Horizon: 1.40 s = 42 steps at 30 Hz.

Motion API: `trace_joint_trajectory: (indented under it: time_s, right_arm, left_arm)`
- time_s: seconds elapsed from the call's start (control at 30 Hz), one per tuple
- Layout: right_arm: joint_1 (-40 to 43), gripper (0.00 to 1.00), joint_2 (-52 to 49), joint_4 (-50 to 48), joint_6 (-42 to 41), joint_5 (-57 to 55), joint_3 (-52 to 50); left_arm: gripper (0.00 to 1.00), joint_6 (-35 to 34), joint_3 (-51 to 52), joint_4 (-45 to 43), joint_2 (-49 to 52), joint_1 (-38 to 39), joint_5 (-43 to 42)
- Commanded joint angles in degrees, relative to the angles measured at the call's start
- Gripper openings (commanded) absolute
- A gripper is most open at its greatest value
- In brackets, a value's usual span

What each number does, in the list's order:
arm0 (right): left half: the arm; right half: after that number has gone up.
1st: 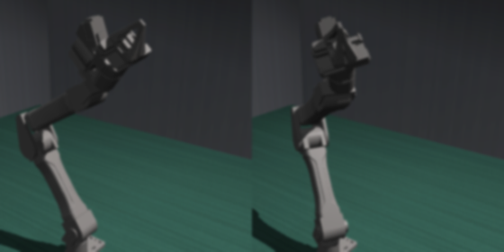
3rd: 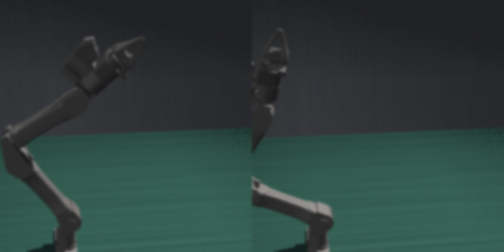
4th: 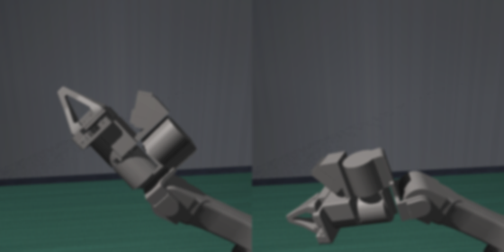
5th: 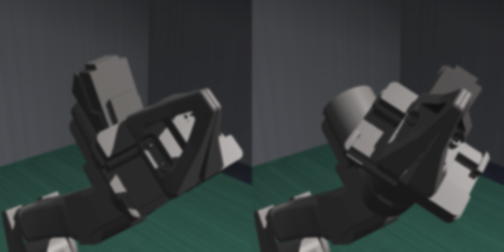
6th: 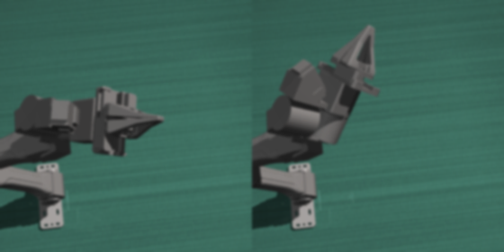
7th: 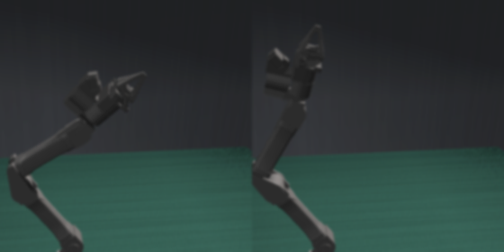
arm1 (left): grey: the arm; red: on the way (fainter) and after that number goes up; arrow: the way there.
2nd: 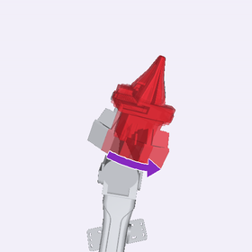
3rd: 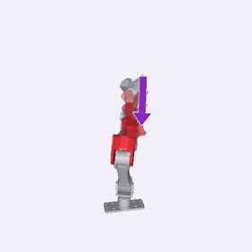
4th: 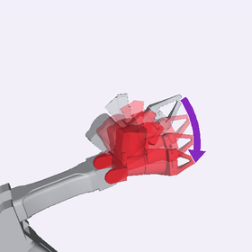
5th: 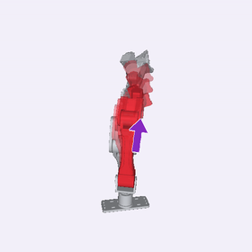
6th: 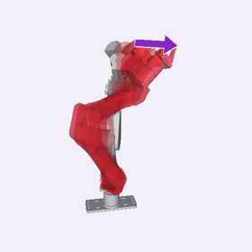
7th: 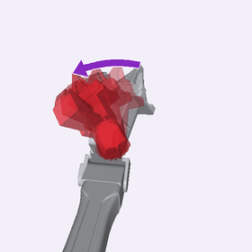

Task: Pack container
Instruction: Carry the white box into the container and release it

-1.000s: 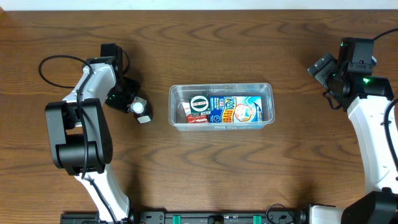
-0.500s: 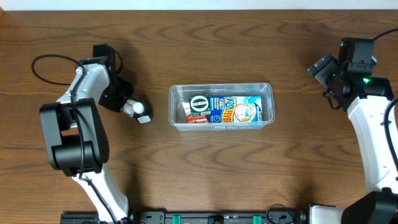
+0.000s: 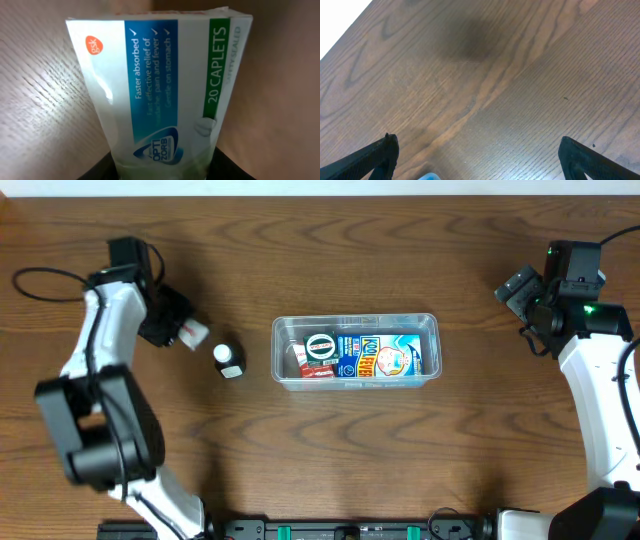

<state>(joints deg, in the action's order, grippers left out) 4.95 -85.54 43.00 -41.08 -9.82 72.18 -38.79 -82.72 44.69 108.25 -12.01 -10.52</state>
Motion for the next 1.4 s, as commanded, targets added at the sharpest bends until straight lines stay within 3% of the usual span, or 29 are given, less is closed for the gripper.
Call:
trace_joint_trajectory:
  time_s: [0.0,0.27,0.4,0.5,0.6,0.73,1.0,1.37]
  right_arm:
    - [0.1,0.99,-0.3,0.1,-0.6,-0.2,0.0]
    - [0.1,0.99,-0.3,0.1,-0.6,-0.2,0.0]
    - [0.1,0.99,-0.3,0.1,-0.6,-0.2,0.0]
    - [0.1,0.99,-0.3,0.1,-0.6,-0.2,0.0]
    - [0.1,0.99,-0.3,0.1,-0.6,-0.2,0.0]
    - [0.1,0.99,-0.3,0.1,-0.6,-0.2,0.0]
    - [0.1,0.99,-0.3,0.1,-0.6,-0.2,0.0]
    - [0.1,0.99,-0.3,0.1,-0.6,-0.2,0.0]
  left_arm:
    - [0.44,6.5,-2.0,0.0,-6.9,0.0,-3.6]
    - [0.43,14.7,-2.0,0.0,-18.6,5.5,-10.0]
    - [0.42,20.5,-2.0,-0.7,-21.2,13.4,-10.0]
    - [0.32,28.4,-1.9,-0.8,-21.1,20.3,-9.5]
    - [0.30,33.6,-1.7,-0.8,-20.3,26.5,-6.1]
    - [0.32,34.3,-1.7,-2.0,-19.1,32.8,-1.2]
    - [0.32,34.9,-1.7,-5.8,-16.1,41.7,-1.2]
    - [0.31,59.9,-1.7,-7.1,-5.5,50.4,-1.2]
